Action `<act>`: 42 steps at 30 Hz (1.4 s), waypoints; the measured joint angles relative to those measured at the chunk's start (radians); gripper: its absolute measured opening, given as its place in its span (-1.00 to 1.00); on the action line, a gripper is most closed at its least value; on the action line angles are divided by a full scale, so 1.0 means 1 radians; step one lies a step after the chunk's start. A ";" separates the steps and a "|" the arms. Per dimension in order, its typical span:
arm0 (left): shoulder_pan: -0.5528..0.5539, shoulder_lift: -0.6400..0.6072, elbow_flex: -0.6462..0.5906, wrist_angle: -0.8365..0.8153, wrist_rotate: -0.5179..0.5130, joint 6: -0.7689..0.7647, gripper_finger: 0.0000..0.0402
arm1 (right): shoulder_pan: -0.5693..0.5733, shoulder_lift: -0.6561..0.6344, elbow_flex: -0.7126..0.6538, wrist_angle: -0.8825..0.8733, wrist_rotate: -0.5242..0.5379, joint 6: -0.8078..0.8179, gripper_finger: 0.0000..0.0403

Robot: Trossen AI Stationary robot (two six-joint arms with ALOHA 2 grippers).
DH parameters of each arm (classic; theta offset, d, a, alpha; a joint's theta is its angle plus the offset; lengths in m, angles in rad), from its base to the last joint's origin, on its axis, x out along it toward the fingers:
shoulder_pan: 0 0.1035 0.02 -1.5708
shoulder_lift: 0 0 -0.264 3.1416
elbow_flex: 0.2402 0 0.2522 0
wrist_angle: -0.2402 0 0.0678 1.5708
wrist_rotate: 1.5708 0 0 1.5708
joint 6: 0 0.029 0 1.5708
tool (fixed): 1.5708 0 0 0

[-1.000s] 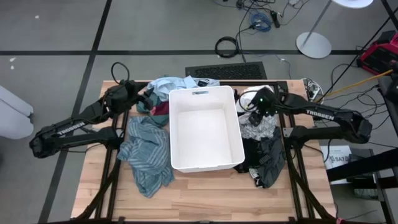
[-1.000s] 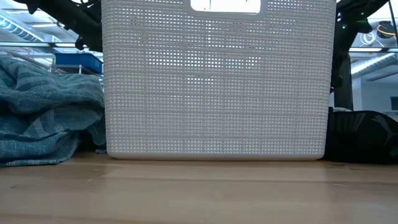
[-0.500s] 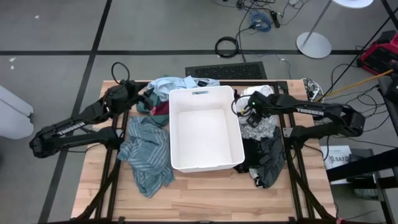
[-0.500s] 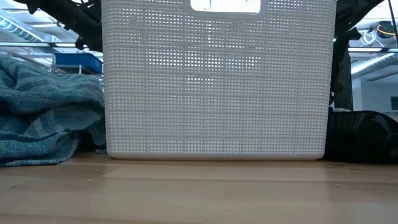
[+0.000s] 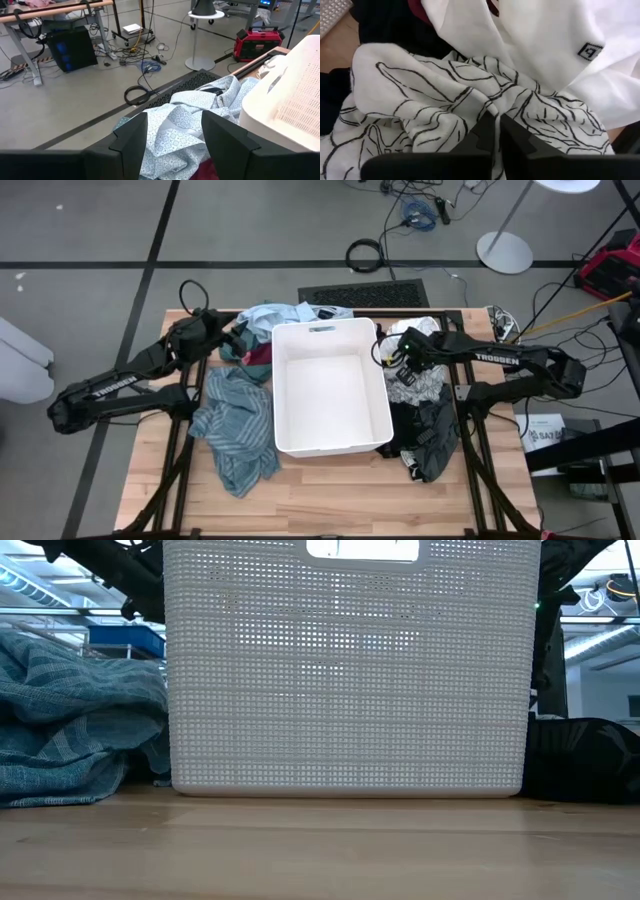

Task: Sort clothes
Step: Put the white and black towel into the white laundry organizer

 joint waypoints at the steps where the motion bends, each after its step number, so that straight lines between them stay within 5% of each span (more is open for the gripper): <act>1: 0.000 0.000 0.000 0.000 0.000 0.000 -0.01 | 0.000 0.000 0.000 0.001 0.000 0.000 -0.98; 42: 0.000 0.000 0.000 0.001 0.000 -0.009 -0.01 | 0.000 -0.004 -0.001 0.001 -0.005 -0.010 -0.99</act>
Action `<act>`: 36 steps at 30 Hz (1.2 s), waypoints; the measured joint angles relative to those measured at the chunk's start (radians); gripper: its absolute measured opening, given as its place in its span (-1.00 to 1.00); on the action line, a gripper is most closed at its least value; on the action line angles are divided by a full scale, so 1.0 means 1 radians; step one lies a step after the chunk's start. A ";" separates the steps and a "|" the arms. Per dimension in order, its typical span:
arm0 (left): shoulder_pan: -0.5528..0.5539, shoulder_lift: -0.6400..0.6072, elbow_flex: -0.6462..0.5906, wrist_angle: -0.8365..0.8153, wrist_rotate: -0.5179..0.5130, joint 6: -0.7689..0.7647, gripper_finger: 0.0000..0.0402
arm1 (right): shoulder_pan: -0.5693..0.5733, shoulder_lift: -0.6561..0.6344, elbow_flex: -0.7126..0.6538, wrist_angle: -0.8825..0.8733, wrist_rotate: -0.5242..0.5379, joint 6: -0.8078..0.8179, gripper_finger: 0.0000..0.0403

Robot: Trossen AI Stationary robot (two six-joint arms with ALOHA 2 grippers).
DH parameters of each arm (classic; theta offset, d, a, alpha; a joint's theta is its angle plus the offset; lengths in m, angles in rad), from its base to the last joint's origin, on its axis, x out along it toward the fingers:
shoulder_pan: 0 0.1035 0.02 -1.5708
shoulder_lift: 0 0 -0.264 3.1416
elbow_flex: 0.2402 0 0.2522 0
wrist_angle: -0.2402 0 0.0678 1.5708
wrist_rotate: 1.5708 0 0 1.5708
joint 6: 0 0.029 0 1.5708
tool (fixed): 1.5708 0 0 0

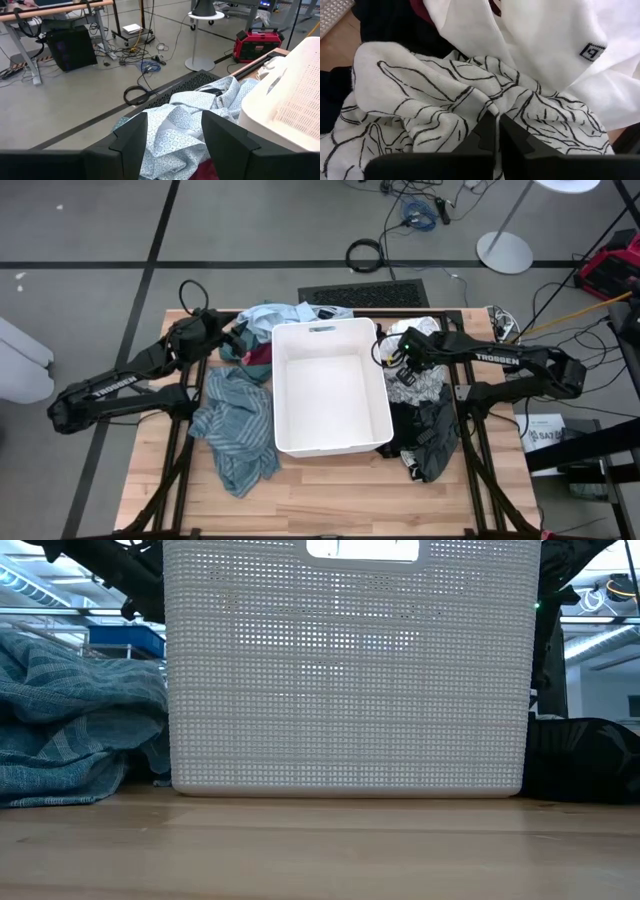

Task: Sort clothes
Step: Put the white and black towel into the white laundry organizer

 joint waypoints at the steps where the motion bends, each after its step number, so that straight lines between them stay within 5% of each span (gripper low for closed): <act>1: 0.000 0.000 0.000 0.000 0.000 0.000 -0.01 | 0.000 -0.004 0.000 0.000 -0.001 0.000 -0.99; 11: -0.002 0.000 0.000 -0.019 0.052 -0.050 -0.01 | 0.031 -0.165 0.000 0.000 -0.001 0.000 -0.99; 29: -0.093 0.000 0.000 0.023 0.723 -0.073 -0.01 | 0.409 -0.560 0.000 0.063 -0.052 0.180 -0.99; 36: -0.210 -0.001 0.000 0.026 0.787 -0.049 -0.01 | 0.573 -0.652 0.000 0.226 -0.038 0.179 -0.99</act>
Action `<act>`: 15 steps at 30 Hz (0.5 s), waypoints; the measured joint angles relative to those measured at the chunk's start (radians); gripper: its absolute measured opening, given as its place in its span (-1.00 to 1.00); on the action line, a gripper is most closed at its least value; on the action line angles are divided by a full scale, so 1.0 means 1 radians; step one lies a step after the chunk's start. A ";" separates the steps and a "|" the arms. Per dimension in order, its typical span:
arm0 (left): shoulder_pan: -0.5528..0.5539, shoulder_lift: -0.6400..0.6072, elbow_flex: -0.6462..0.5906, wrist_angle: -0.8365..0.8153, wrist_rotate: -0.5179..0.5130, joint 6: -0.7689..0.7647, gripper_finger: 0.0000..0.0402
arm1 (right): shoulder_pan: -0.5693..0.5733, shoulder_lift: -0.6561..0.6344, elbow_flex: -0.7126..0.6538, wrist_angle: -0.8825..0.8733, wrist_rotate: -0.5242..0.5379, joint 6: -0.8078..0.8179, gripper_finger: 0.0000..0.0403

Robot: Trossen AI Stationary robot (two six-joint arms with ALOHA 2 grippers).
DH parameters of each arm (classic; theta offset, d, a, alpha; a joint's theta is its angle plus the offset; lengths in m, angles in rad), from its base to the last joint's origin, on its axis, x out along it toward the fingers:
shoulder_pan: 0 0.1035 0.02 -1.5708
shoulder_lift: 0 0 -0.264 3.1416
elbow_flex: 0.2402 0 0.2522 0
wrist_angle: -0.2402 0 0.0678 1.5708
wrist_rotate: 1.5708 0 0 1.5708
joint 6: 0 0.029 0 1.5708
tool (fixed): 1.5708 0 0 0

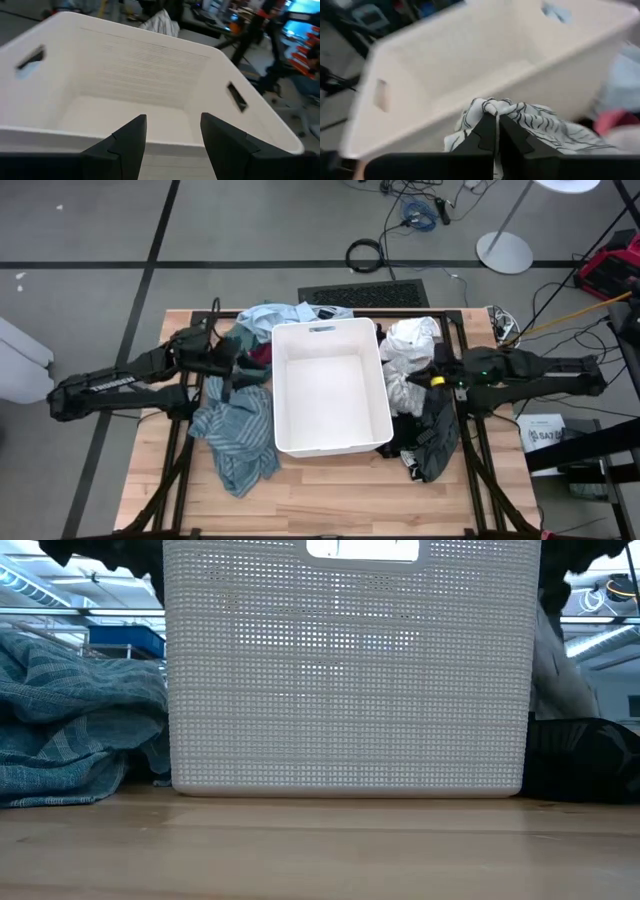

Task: Sort clothes
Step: Put the white and black towel into the white laundry organizer

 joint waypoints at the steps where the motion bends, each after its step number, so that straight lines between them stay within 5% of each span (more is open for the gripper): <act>1: -0.015 0.000 0.000 -0.001 0.000 0.004 -0.01 | 0.018 -0.010 0.000 0.019 0.015 -0.001 -0.99; 6: -0.080 0.000 0.000 -0.003 0.000 0.006 -0.01 | 0.080 -0.059 0.000 0.173 0.098 -0.060 -0.99; 12: -0.137 0.000 0.000 -0.003 0.000 0.006 -0.01 | 0.090 -0.101 0.000 0.571 0.130 -0.218 -0.99; 15: -0.155 0.000 0.000 -0.003 0.000 0.013 -0.01 | 0.090 -0.125 0.023 0.628 0.286 -0.324 -1.00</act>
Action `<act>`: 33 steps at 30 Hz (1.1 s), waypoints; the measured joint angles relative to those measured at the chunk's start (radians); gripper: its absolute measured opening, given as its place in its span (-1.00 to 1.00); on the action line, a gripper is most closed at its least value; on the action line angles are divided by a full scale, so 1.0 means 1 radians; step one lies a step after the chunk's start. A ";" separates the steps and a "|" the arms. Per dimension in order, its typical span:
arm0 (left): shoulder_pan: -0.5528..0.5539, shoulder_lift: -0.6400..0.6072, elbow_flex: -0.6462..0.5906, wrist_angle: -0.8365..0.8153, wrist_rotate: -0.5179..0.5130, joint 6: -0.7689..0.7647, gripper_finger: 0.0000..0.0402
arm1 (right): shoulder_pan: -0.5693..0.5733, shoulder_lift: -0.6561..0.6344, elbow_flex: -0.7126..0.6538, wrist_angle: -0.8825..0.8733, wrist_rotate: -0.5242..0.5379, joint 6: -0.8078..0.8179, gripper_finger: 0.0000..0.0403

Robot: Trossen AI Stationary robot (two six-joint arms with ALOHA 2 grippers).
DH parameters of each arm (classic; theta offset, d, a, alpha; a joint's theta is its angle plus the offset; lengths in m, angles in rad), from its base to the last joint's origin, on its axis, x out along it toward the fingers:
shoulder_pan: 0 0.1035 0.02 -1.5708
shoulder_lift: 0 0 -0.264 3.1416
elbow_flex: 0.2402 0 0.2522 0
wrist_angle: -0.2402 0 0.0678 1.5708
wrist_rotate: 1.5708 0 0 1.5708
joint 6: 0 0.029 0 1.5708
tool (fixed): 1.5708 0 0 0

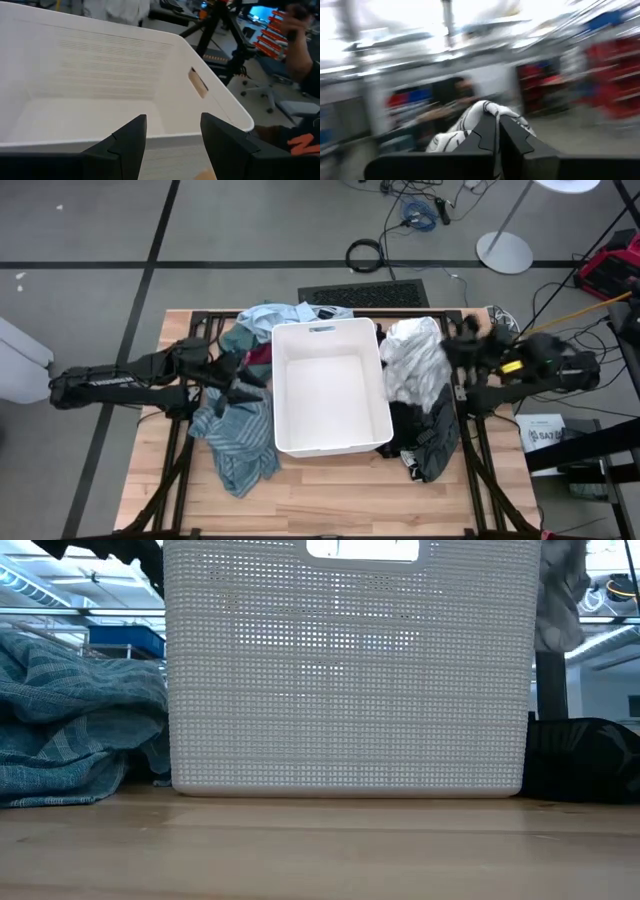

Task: Sort clothes
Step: Put the white and black towel into the white laundry organizer

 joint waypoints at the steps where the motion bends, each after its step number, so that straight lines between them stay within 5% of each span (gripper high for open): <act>1: -0.006 0.000 0.000 -0.001 0.000 0.005 -0.01 | 0.000 -0.004 0.014 -0.016 0.081 -0.032 -1.00; 4: -0.022 0.000 0.000 -0.016 -0.001 0.011 -0.01 | -0.001 -0.005 0.067 -0.193 0.275 -0.049 -1.00; 9: -0.036 0.000 0.000 -0.026 -0.006 0.028 -0.01 | -0.002 0.029 0.168 -0.581 0.416 0.177 -1.00; 19: -0.037 0.000 0.000 -0.023 -0.032 0.072 -0.01 | -0.002 0.114 0.172 -0.585 0.462 0.216 -1.00; 28: -0.037 0.000 0.000 -0.023 -0.034 0.072 -0.01 | -0.002 0.116 0.174 -0.129 0.357 -0.113 -1.00; 33: -0.037 0.000 0.000 -0.024 -0.034 0.088 -0.01 | -0.002 0.119 0.221 -0.137 0.353 -0.150 -1.00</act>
